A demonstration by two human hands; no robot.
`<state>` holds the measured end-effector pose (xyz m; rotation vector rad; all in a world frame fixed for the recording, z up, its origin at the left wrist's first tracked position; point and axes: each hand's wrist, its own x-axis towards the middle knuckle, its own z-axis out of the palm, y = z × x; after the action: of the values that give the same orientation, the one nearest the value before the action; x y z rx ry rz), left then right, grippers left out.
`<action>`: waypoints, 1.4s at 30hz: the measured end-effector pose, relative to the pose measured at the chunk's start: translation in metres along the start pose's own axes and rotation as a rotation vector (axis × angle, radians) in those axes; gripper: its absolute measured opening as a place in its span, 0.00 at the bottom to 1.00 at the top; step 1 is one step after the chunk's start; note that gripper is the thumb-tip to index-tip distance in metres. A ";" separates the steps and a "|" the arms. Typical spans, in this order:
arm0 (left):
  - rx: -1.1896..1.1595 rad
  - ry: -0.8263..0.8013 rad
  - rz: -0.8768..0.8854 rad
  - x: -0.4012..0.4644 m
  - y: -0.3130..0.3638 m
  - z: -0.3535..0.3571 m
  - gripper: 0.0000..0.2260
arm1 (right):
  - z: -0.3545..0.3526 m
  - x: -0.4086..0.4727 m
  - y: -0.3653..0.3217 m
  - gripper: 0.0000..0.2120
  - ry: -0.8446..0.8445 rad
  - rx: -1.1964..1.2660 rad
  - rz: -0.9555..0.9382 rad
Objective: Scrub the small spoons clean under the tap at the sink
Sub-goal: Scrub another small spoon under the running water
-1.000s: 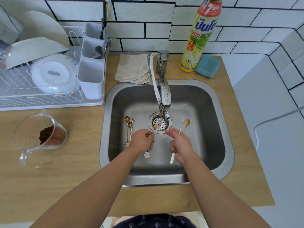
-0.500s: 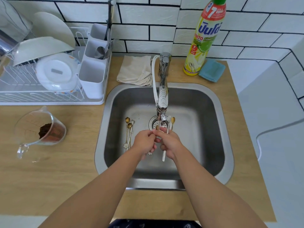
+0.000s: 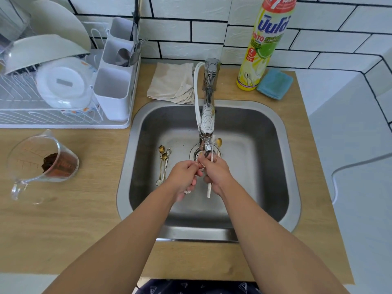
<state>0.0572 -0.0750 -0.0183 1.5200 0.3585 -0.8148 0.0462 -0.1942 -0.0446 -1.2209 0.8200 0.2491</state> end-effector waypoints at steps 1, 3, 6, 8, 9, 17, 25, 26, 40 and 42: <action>-0.012 -0.009 -0.006 0.000 0.001 0.000 0.10 | -0.001 0.000 -0.001 0.13 0.011 0.013 0.002; -0.028 -0.031 -0.020 0.000 0.002 -0.001 0.10 | -0.001 0.000 -0.003 0.13 0.072 -0.002 0.002; -0.072 -0.066 -0.059 -0.002 0.001 -0.002 0.09 | -0.004 0.001 -0.003 0.13 0.130 -0.028 -0.010; -0.120 -0.072 -0.081 -0.003 0.000 -0.003 0.09 | -0.005 -0.001 -0.001 0.12 0.070 -0.076 -0.031; -0.147 -0.075 -0.093 -0.004 -0.001 -0.004 0.09 | -0.005 -0.003 0.001 0.11 0.034 -0.102 -0.037; -0.229 -0.117 -0.182 -0.011 -0.004 -0.007 0.08 | 0.000 -0.005 0.003 0.16 0.163 -0.163 -0.073; -0.265 -0.152 -0.180 -0.011 -0.003 -0.005 0.07 | 0.002 -0.006 0.004 0.17 0.191 -0.138 -0.073; -0.240 -0.159 -0.177 -0.011 -0.005 -0.004 0.07 | 0.003 -0.005 0.003 0.19 0.242 -0.122 -0.055; 0.086 0.080 0.068 -0.008 -0.019 -0.002 0.06 | 0.000 -0.008 0.013 0.05 -0.005 -0.009 -0.082; 0.066 0.074 0.084 -0.008 -0.019 -0.003 0.06 | 0.003 -0.007 0.012 0.04 0.019 0.008 -0.113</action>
<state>0.0399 -0.0679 -0.0273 1.6189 0.3226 -0.7121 0.0352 -0.1855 -0.0482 -1.2593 0.7654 0.1424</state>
